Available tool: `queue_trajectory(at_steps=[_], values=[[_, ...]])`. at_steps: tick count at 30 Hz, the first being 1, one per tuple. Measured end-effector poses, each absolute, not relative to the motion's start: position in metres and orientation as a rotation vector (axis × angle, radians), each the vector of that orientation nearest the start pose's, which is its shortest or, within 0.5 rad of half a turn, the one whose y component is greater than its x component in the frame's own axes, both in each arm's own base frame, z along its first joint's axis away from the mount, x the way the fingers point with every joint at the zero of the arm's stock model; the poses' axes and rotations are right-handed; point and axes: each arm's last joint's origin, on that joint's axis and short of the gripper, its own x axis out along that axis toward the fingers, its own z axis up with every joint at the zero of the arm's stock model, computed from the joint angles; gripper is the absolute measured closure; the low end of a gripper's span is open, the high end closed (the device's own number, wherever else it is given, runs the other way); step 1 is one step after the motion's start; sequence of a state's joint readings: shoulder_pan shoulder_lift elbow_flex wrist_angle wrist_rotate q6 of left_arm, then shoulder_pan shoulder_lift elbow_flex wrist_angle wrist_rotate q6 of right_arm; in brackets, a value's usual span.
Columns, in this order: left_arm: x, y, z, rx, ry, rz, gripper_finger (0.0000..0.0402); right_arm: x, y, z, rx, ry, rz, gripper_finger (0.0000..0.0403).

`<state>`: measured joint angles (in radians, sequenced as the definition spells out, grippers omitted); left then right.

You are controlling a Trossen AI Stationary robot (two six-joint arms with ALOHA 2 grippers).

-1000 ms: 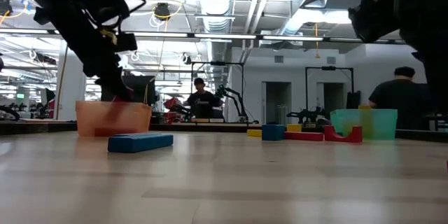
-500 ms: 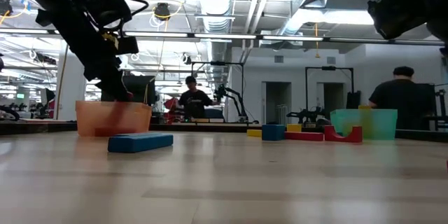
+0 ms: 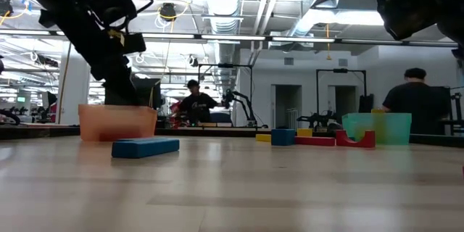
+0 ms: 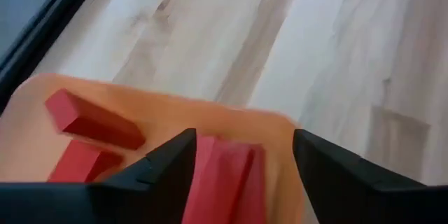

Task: Sort blocks
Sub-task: Put the yellow wooden block into the green bin

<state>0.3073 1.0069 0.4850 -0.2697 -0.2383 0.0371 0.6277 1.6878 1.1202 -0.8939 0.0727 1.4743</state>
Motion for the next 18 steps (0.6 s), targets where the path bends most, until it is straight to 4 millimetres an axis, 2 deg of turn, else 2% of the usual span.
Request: queue_trajectory(at_steps=[5,14,18], values=[[0.1796,0.0634,0.1900,0.002,0.784,0.478,0.0147,0.2463,0.1761,0.1888,0.735,1.329,-0.602,0.0167],[0.1812,0.0622,0.1907,-0.010,0.769,0.425,0.0146,0.2461,0.1761,0.1886,0.757,1.328,-0.623,0.0166],[0.1818,0.0604,0.1907,-0.013,0.767,0.404,0.0146,0.2429,0.1749,0.1830,0.799,1.359,-0.653,0.0144]])
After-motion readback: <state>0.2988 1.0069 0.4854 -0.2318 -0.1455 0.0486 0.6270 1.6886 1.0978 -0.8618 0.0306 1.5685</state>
